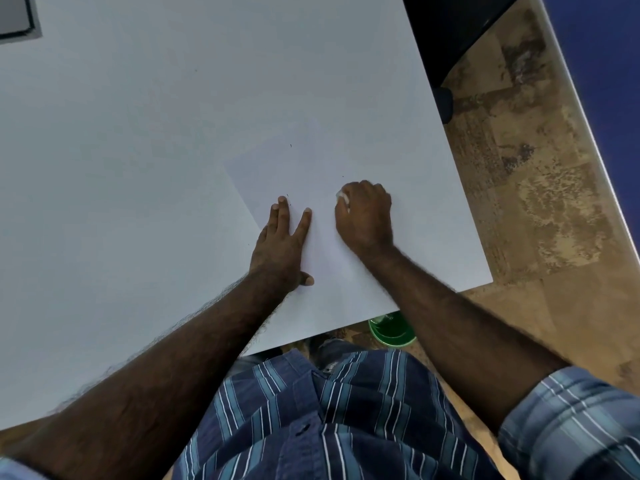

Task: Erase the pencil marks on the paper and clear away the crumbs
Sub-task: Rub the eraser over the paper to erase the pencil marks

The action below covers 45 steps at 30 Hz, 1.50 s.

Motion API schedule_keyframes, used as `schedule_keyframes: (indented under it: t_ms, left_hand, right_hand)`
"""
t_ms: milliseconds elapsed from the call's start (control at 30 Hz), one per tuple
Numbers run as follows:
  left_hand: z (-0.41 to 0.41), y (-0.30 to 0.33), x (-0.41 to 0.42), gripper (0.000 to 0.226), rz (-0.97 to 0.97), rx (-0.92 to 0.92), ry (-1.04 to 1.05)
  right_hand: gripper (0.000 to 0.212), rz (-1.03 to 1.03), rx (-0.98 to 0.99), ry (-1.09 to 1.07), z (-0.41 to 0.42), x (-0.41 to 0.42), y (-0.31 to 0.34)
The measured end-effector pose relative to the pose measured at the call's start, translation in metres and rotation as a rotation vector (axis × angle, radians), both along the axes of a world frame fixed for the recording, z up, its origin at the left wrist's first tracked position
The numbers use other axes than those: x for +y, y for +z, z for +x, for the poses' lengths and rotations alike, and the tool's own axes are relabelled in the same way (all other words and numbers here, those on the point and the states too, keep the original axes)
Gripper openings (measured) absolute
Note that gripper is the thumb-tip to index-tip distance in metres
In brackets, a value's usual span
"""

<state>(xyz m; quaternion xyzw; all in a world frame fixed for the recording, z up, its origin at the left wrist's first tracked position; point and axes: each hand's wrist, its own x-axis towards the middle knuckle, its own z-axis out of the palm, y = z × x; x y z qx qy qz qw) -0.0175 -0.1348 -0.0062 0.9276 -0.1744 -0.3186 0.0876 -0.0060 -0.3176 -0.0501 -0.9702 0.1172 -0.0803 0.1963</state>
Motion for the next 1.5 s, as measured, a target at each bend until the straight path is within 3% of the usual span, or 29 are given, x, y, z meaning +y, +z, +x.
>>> schedule_keyframes:
  t_ms: [200,433,667,767,900,1200,1367,1500]
  left_hand:
    - [0.001,-0.001,0.001,0.140,-0.010,0.005,-0.003]
    - [0.000,-0.001,0.000,0.141,-0.002,-0.002,0.015]
    - [0.001,-0.002,0.001,0.140,0.001,-0.012,-0.002]
    - [0.000,-0.002,0.001,0.141,-0.004,-0.001,0.003]
    - [0.001,0.000,0.000,0.141,0.002,0.013,0.010]
    - [0.004,0.004,0.006,0.136,0.011,0.037,-0.024]
    - [0.013,0.008,-0.001,0.109,-0.090,-0.054,-0.030]
    - [0.010,0.002,-0.020,0.117,-0.122,-0.026,-0.015]
  right_hand:
    - [0.021,0.033,0.090,0.293,-0.044,0.036,0.004]
    - [0.020,0.009,0.032,-0.017,0.008,-0.002,0.000]
    - [0.028,0.064,0.099,0.296,-0.053,0.041,0.005]
    - [0.032,0.008,0.045,0.192,-0.021,0.019,0.002]
    - [0.020,0.053,0.105,0.010,0.019,-0.014,0.001]
    - [0.001,0.138,0.075,0.135,-0.044,-0.026,0.016]
    - [0.003,0.154,0.120,0.192,-0.067,-0.019,0.007]
    - [0.007,0.194,0.119,0.174,-0.070,-0.015,0.005]
